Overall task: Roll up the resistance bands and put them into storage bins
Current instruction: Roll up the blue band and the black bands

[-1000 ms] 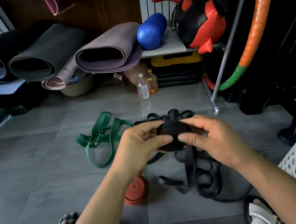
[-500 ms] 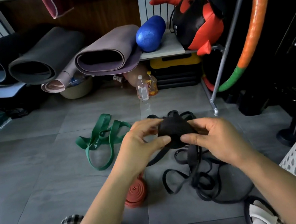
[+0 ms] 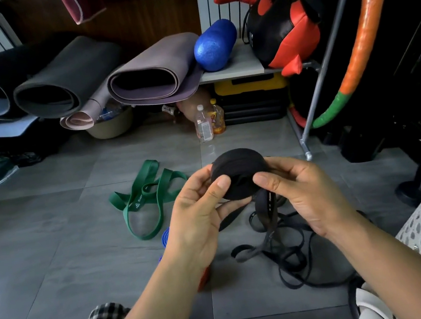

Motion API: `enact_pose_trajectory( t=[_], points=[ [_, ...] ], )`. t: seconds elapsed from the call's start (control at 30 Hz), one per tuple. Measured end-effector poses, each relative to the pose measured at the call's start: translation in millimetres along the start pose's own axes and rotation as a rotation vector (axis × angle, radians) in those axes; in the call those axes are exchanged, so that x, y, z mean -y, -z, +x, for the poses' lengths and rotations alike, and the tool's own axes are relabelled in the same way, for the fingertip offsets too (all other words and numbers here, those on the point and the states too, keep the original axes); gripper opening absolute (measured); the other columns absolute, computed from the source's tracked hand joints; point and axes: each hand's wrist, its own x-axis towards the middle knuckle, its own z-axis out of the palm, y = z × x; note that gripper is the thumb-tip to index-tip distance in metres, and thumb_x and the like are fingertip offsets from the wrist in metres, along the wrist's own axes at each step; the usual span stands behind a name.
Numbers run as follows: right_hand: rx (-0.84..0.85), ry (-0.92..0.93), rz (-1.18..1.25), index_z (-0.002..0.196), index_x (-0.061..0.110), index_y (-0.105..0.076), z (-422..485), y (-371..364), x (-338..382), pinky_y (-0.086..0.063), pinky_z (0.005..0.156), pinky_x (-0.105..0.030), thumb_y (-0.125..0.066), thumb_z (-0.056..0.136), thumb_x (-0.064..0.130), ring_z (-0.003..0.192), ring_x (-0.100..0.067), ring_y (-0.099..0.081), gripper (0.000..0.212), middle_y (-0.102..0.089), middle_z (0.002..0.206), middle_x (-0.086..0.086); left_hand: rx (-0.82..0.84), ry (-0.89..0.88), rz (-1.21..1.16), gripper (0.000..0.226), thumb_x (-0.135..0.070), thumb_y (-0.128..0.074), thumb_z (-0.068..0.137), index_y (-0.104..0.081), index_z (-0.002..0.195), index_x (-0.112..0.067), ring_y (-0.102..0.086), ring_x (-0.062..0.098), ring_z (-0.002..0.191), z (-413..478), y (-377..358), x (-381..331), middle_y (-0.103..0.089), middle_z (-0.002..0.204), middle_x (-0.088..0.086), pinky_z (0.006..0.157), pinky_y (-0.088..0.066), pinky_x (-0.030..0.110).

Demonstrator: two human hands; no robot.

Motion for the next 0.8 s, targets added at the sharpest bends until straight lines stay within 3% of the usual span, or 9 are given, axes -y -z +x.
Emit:
enact_pose_trajectory(
  t=[0.07,0.13,0.2,0.27,0.4,0.6,0.67,0.8],
  points=[
    [0.044,0.032,-0.145,0.091,0.026,-0.065,1,7,4,-0.046,0.070,-0.007,-0.066,0.073,0.013,0.083,0.003,-0.066,0.022,-0.071,0.082,0.019,0.027,-0.027,0.227,0.023,-0.006,-0.063,0.074,-0.059,0.096,-0.011,-0.067,0.022,0.087,3,4,-5,-0.069,0.089,0.002,0.072,-0.058,0.035],
    [0.082,0.076,-0.446,0.091,0.033,-0.065,1,12,4,-0.048,0.066,-0.010,-0.069,0.076,0.014,0.078,0.003,-0.066,0.024,-0.071,0.079,0.017,0.085,-0.117,0.640,0.033,0.000,-0.066,0.077,-0.062,0.097,-0.026,-0.064,0.017,0.094,8,11,-12,-0.068,0.094,-0.003,0.082,-0.055,0.031],
    [0.106,0.096,-0.650,0.094,0.031,-0.068,0,12,-1,-0.052,0.068,-0.020,-0.072,0.075,0.020,0.075,-0.002,-0.066,0.021,-0.071,0.079,0.010,0.164,-0.157,0.834,0.043,0.001,-0.069,0.076,-0.063,0.093,-0.039,-0.064,0.011,0.093,9,14,-13,-0.068,0.095,-0.005,0.085,-0.053,0.026],
    [0.105,0.094,-0.585,0.098,0.025,-0.068,-1,9,-3,-0.051,0.069,-0.017,-0.073,0.072,0.021,0.076,-0.001,-0.066,0.026,-0.070,0.080,0.012,0.154,-0.168,0.816,0.044,0.002,-0.070,0.074,-0.067,0.083,-0.042,-0.067,0.011,0.086,8,13,-10,-0.071,0.087,-0.006,0.081,-0.055,0.025],
    [0.074,0.047,-0.192,0.092,0.028,-0.065,1,10,1,-0.048,0.072,-0.010,-0.068,0.063,0.025,0.086,0.001,-0.066,0.029,-0.071,0.084,0.018,0.023,-0.109,0.452,0.026,-0.003,-0.069,0.068,-0.066,0.088,-0.020,-0.068,0.015,0.074,7,7,-8,-0.072,0.076,-0.003,0.065,-0.058,0.028],
    [0.020,0.063,-0.080,0.089,0.026,-0.066,2,6,-1,-0.048,0.072,-0.010,-0.064,0.066,0.022,0.086,0.000,-0.067,0.022,-0.072,0.084,0.016,0.007,-0.029,0.158,0.028,-0.012,-0.062,0.067,-0.063,0.094,-0.008,-0.068,0.021,0.080,3,-2,-1,-0.071,0.086,0.005,0.070,-0.059,0.038],
    [0.065,0.065,-0.176,0.089,0.028,-0.065,2,10,1,-0.048,0.072,-0.009,-0.064,0.070,0.021,0.084,0.001,-0.067,0.020,-0.072,0.083,0.018,0.048,-0.022,0.302,0.023,-0.008,-0.063,0.073,-0.062,0.094,-0.015,-0.068,0.018,0.083,5,1,-3,-0.070,0.087,0.000,0.074,-0.058,0.033],
    [0.144,0.080,-0.503,0.092,0.035,-0.065,-2,13,-5,-0.052,0.072,-0.018,-0.070,0.076,0.018,0.078,0.000,-0.067,0.024,-0.071,0.080,0.015,0.268,-0.164,0.828,0.043,-0.006,-0.069,0.077,-0.061,0.102,-0.040,-0.062,0.006,0.102,10,12,-13,-0.067,0.104,-0.009,0.090,-0.050,0.024]
  ],
)
